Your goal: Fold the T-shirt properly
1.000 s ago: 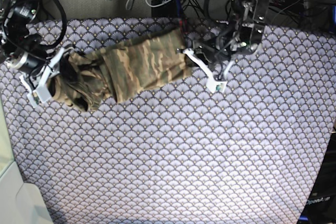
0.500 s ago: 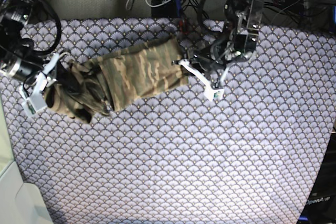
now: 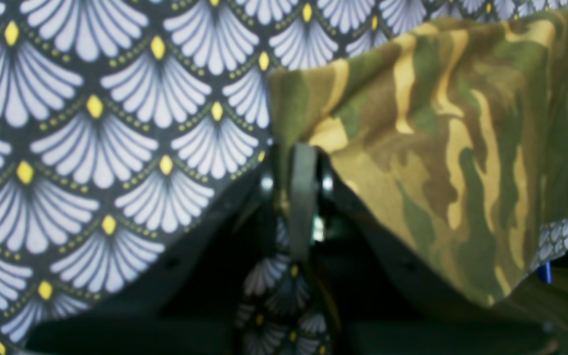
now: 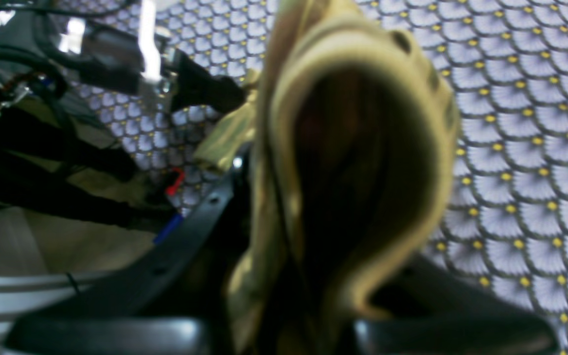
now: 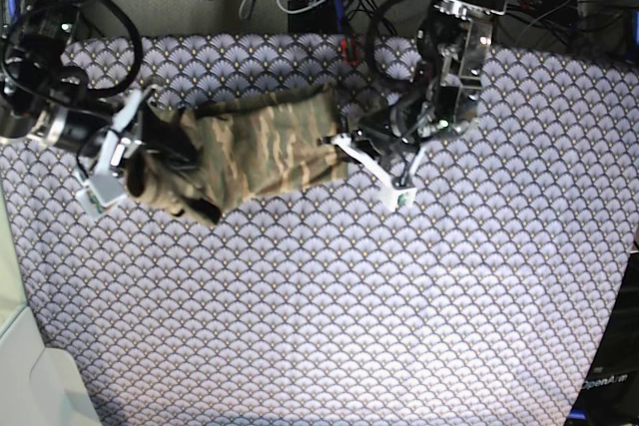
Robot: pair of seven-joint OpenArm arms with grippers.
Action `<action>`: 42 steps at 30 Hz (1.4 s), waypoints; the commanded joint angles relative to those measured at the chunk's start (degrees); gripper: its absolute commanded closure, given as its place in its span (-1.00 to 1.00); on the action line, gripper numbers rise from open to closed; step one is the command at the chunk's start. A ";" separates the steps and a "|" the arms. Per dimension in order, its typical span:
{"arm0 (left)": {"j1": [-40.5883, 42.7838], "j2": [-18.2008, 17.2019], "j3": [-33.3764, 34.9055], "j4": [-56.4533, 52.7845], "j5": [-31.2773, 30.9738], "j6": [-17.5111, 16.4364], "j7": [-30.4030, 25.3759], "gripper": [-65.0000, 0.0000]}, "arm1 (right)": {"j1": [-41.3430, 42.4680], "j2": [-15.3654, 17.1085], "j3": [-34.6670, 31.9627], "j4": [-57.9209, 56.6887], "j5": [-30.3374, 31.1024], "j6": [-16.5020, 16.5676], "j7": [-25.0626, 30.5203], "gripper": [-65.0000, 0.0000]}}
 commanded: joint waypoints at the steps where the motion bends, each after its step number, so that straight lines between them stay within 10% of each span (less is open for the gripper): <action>1: -0.56 0.38 0.22 -0.61 1.54 0.70 2.06 0.99 | 1.08 0.04 -0.54 0.64 2.32 0.19 1.71 0.97; 42: 3.66 -1.21 -0.04 6.34 1.02 0.34 0.30 0.99 | 13.30 -1.36 -23.30 -17.56 -6.30 0.19 4.92 0.97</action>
